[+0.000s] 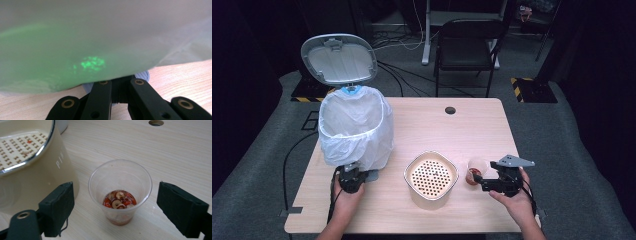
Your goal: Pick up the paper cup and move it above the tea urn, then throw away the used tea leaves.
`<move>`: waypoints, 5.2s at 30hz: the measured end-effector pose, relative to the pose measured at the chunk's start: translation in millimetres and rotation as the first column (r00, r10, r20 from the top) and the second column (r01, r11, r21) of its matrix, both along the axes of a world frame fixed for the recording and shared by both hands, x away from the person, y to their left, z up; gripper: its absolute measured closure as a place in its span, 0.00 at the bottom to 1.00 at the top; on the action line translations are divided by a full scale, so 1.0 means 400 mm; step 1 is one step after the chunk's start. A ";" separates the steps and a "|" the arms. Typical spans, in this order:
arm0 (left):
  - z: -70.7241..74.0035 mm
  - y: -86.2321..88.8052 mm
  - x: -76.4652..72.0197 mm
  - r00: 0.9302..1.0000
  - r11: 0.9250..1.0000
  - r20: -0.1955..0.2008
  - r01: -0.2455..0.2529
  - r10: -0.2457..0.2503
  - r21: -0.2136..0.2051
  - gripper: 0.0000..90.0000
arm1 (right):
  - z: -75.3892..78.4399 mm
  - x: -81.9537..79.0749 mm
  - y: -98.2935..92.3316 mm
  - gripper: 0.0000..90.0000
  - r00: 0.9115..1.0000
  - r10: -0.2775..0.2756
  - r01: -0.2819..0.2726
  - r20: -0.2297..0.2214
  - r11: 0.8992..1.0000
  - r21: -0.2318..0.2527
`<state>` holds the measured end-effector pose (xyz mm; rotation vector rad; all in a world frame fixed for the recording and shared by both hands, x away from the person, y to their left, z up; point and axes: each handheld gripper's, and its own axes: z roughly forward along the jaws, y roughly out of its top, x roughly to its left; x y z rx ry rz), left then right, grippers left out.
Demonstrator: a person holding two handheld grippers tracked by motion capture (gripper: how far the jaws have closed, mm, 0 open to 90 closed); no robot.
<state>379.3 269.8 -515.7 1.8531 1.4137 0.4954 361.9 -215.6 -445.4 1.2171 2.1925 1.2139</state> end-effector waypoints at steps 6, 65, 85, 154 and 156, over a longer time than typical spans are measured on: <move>0.000 0.000 0.000 1.000 1.000 -0.001 0.001 -0.001 0.001 1.00 | -0.021 0.003 -0.001 0.11 1.000 0.004 -0.004 0.004 1.000 0.002; 0.000 0.000 0.000 1.000 1.000 0.001 0.001 -0.001 0.000 1.00 | -0.100 0.089 0.050 0.29 0.998 0.038 -0.034 0.045 0.997 -0.076; 0.000 0.001 0.000 1.000 1.000 0.000 0.003 -0.003 0.000 1.00 | -0.054 0.102 0.052 0.36 0.995 0.082 -0.080 0.051 0.996 -0.044; -0.001 -0.001 0.000 1.000 1.000 0.005 -0.006 0.006 -0.018 1.00 | 0.202 0.173 0.244 0.40 0.738 0.560 -0.431 0.377 0.821 -0.375; -0.001 -0.001 0.000 1.000 1.000 0.005 -0.005 0.005 -0.017 1.00 | 0.200 0.167 0.252 0.40 0.726 0.565 -0.423 0.393 0.817 -0.392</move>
